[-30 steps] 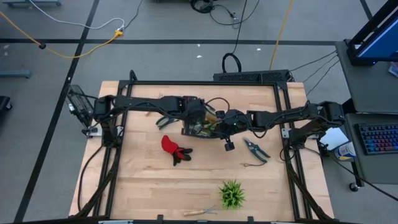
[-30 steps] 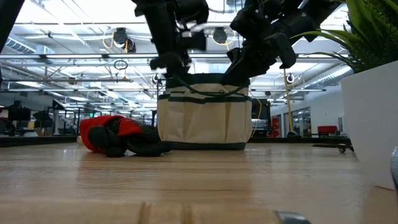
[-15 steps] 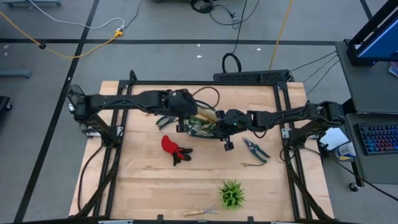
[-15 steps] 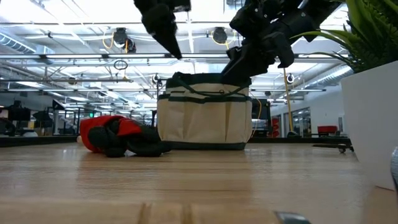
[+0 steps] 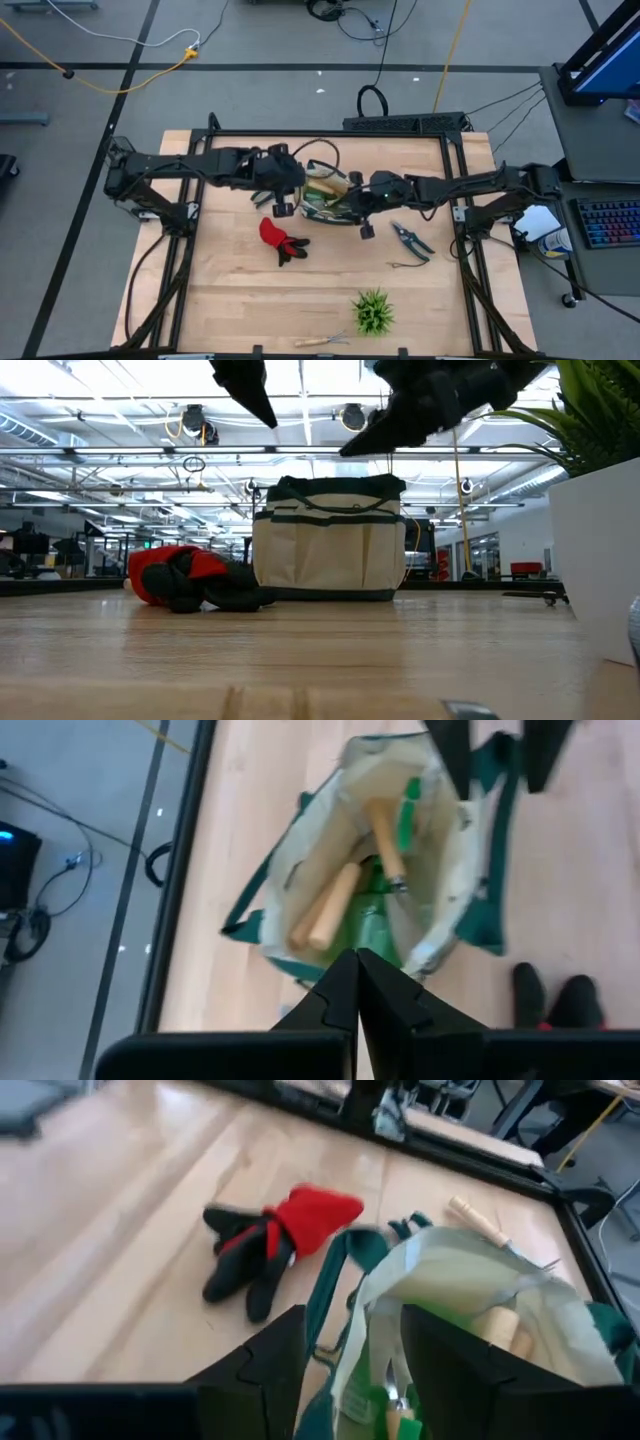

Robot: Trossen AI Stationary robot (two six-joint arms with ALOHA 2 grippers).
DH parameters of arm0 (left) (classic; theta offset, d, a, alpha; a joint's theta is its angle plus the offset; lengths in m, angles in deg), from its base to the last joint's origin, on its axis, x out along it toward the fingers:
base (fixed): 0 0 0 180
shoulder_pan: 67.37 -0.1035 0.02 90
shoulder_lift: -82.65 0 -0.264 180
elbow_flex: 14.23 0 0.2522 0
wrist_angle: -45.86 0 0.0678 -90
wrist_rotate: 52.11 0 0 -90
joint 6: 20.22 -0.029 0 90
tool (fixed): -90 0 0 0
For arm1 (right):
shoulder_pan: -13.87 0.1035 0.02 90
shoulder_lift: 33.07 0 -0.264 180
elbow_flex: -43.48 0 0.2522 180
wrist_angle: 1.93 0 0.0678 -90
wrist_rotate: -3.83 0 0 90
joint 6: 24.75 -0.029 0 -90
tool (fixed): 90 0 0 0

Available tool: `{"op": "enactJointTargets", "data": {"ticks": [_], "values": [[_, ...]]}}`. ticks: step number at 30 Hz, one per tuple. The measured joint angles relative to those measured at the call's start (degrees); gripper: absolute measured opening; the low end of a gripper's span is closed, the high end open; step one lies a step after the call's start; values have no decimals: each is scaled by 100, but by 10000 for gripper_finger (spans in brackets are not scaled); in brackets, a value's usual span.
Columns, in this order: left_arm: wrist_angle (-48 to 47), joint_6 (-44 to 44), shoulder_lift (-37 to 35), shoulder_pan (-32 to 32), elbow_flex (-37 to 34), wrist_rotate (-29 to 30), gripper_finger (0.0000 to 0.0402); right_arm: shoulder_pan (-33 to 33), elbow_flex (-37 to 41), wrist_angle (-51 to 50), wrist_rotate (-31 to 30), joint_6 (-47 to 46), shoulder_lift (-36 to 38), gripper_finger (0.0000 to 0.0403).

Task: Pick & Place Garden tools in Gardening bag
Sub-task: Put the bottom brown hand rake into the gardening bag

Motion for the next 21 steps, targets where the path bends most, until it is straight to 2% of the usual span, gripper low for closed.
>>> {"op": "enactJointTargets", "data": {"ticks": [7, 15, 21], "values": [[122, 222, 5, 473, -80, 5, 8, 143, 2, -223, 4, -557, 371, 156], [-60, 487, 6, 964, -82, 448, 3, 701, 2, -384, 1, -615, 558, 156], [-405, 799, 4, 1404, -82, 795, 13, 1095, 2, -557, -13, -994, 650, 155]]}}
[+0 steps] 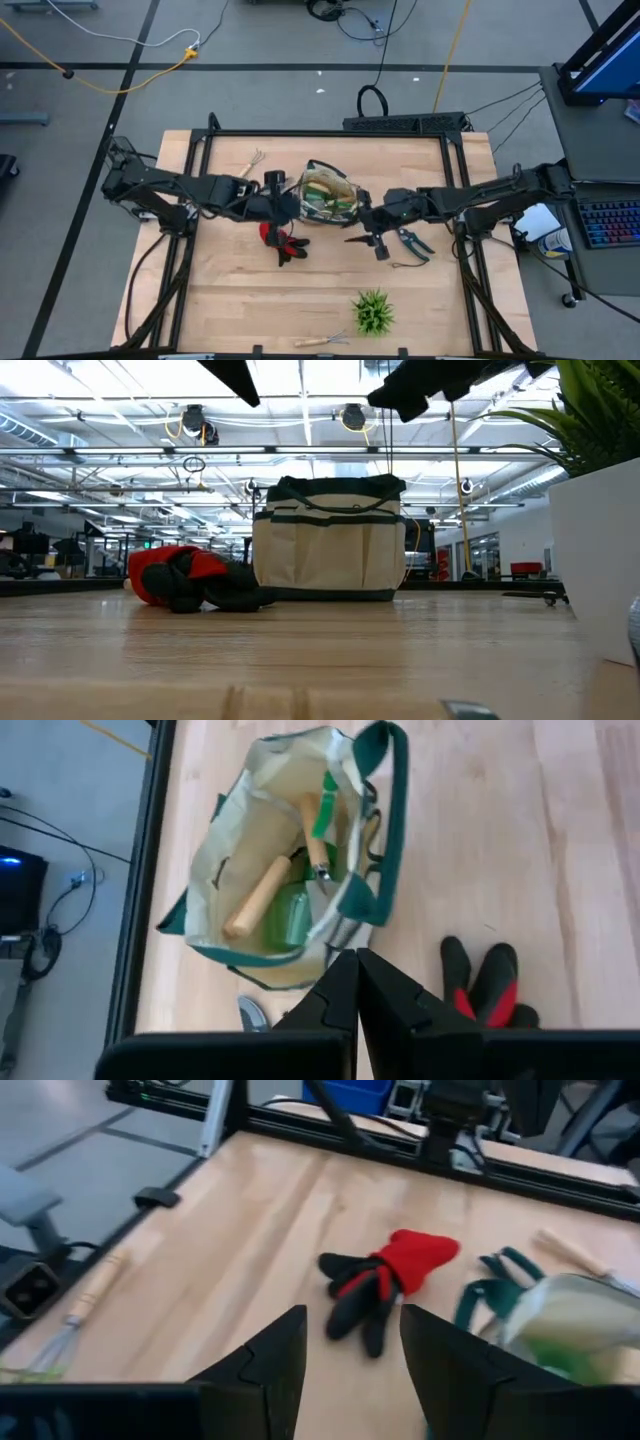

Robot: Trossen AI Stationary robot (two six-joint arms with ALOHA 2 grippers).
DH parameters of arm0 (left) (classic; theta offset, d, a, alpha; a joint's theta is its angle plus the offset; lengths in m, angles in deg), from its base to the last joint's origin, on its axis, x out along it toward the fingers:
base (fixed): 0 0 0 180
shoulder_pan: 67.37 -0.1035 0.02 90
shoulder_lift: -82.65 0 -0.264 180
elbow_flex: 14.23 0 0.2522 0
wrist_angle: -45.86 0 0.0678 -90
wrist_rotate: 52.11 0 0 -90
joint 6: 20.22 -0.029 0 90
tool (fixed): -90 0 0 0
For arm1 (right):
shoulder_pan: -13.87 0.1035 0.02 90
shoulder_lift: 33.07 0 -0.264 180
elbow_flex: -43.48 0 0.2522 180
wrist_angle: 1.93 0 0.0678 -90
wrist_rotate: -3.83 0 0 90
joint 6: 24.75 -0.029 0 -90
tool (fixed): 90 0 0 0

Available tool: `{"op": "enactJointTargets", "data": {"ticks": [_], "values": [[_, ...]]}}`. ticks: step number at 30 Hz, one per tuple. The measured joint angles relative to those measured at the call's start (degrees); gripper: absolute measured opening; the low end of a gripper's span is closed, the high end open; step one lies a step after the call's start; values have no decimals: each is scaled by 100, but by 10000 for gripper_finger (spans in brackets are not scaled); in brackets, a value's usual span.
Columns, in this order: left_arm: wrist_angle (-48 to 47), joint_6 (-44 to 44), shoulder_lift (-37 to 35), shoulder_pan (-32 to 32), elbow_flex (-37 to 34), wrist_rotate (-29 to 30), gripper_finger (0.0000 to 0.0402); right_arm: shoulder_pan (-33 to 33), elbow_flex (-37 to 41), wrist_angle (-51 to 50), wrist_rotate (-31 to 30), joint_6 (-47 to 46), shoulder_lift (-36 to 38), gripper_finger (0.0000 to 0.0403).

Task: Pick & Place Garden tools in Gardening bag
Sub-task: Put the bottom brown hand rake into the gardening bag

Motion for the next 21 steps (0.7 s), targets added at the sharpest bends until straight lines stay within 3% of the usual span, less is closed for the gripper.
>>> {"op": "enactJointTargets", "data": {"ticks": [21], "values": [[-158, 712, 1, 1534, -2, 47, 11, 917, 0, 22, -7, -428, 96, 155]]}}
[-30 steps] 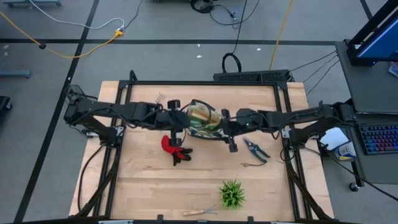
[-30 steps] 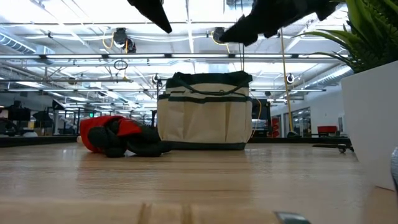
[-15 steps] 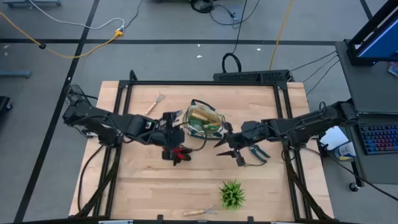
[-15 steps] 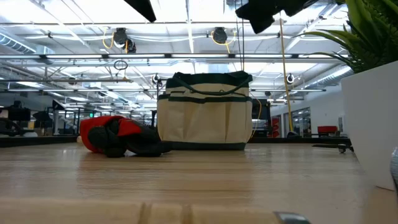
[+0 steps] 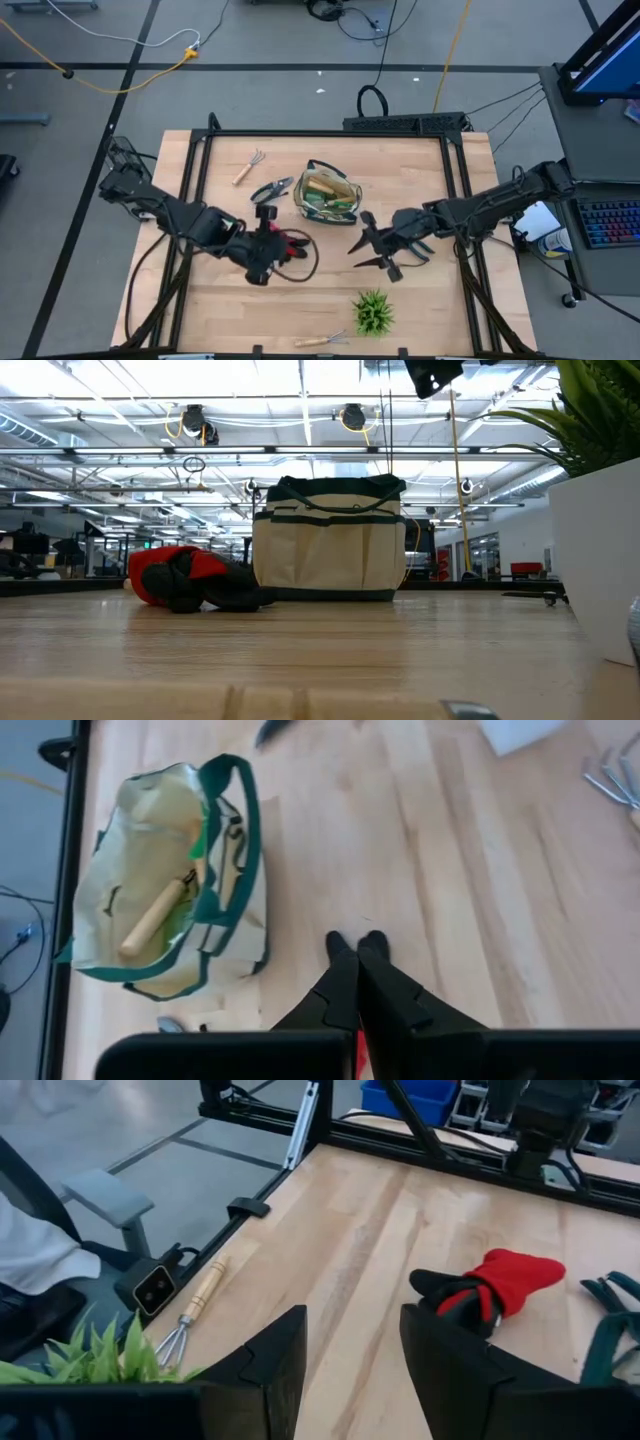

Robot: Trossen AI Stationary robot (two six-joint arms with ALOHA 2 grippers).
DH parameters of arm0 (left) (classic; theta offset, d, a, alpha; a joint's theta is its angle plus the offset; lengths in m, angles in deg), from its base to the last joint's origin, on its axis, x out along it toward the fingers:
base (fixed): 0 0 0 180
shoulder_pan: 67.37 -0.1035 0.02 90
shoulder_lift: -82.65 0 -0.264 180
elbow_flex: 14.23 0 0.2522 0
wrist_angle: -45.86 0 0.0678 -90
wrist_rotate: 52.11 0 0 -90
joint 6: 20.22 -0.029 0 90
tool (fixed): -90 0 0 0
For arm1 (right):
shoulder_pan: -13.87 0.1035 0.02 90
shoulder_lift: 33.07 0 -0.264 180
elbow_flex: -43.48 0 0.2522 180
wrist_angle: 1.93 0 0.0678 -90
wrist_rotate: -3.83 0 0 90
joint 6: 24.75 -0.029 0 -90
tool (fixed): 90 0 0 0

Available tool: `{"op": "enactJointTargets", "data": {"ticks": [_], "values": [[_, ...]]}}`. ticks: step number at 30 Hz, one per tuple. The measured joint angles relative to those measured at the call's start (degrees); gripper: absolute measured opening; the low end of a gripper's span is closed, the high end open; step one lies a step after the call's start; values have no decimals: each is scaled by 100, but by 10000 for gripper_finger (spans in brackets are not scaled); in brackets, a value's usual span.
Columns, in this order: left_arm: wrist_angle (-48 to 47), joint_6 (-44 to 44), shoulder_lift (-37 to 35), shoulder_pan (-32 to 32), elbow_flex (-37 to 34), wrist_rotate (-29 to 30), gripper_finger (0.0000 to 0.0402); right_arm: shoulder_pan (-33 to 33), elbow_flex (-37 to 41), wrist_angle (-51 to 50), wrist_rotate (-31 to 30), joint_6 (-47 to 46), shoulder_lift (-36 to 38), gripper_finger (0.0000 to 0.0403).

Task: Pick & Place Garden tools in Gardening bag
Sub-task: Put the bottom brown hand rake into the gardening bag

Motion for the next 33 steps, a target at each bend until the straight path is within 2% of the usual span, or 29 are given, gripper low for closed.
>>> {"op": "enactJointTargets", "data": {"ticks": [7, 14, 19, 24, 28, 33], "values": [[-181, 0, 1, 193, 0, -7, 4, 11, 0, -4, 0, -414, 0, 155], [-693, 173, 1, 237, 0, 2, 19, 14, 0, -20, 16, -390, 0, 155], [-815, 191, -14, 225, 0, 24, 16, 14, 0, -22, 17, -362, 0, 155], [-815, 192, -45, 266, 0, -20, 3, 14, 0, -22, 21, -374, 0, 155], [-759, 195, -43, 278, 0, -38, 15, 14, 0, -19, 22, -557, -2, 155], [-94, 91, -45, 278, -296, -95, 18, 14, 0, 205, 5, -804, -103, 155]]}}
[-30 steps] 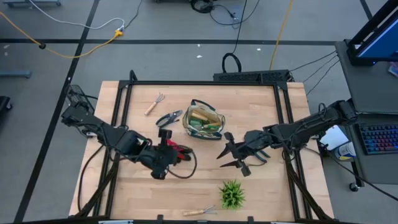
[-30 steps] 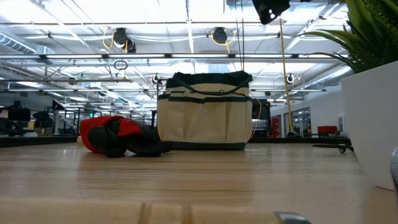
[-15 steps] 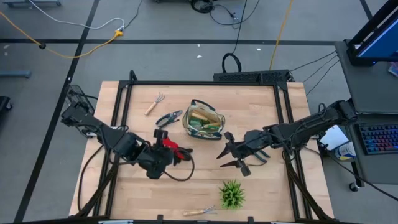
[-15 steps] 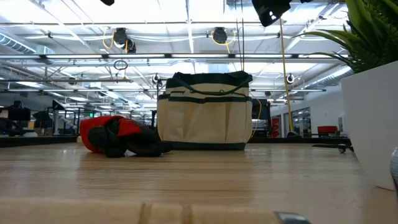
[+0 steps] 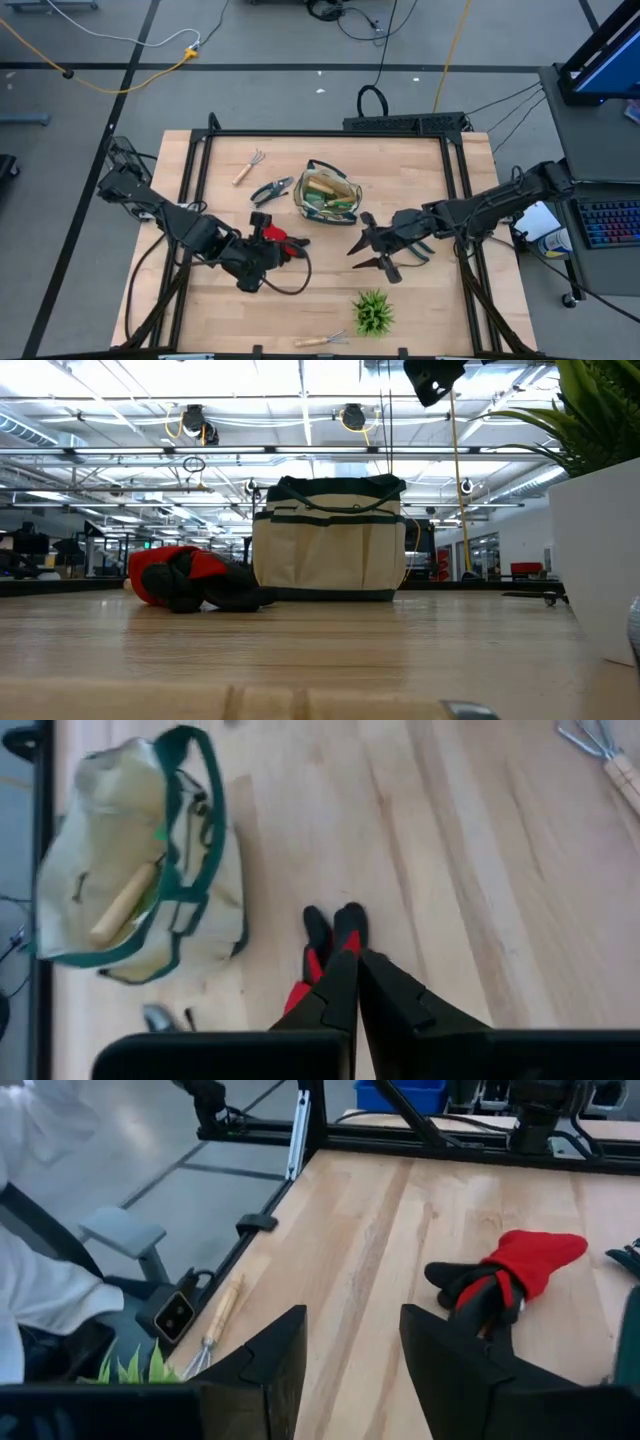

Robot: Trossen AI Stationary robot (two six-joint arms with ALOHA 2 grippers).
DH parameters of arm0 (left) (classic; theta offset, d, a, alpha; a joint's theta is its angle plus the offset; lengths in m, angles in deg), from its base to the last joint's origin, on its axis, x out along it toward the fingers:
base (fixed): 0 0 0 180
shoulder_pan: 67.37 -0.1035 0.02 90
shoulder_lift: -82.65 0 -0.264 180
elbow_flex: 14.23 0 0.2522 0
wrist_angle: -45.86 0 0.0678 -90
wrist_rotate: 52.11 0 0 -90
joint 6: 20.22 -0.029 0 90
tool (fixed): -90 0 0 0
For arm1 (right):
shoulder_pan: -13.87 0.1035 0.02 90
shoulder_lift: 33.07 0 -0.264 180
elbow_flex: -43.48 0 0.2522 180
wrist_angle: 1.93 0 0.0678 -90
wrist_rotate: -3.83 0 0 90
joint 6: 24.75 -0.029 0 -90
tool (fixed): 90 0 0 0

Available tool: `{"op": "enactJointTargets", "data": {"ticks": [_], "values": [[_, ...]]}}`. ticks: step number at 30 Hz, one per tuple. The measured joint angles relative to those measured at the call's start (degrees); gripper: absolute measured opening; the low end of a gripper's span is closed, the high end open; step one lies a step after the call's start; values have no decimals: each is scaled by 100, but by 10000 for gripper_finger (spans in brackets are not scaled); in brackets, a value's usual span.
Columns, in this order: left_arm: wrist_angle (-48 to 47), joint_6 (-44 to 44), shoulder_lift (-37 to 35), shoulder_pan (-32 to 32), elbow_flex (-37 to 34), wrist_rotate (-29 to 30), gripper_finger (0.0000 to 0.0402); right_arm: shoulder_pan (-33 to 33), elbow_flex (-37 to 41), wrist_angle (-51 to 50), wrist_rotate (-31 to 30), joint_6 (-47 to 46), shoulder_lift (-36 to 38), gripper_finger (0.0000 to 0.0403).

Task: Pick & Place Garden tools in Gardening bag
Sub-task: Put the bottom brown hand rake into the gardening bag

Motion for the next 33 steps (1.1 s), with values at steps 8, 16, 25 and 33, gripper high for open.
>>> {"op": "enactJointTargets", "data": {"ticks": [8, 16, 25, 33], "values": [[875, -70, 2, -9, -716, -458, 8, 0, -2, 483, 33, -12, -307, 155], [2500, -75, 2, -48, -1475, -768, 13, 74, -2, 558, 36, -4, -318, 155], [4250, 1029, 2, -74, -2017, -1165, 19, 63, -2, 451, 24, 3, -318, 155], [4541, 1451, 262, 208, -2018, -1188, 77, 152, -2, 478, 21, -139, -318, 155]]}}
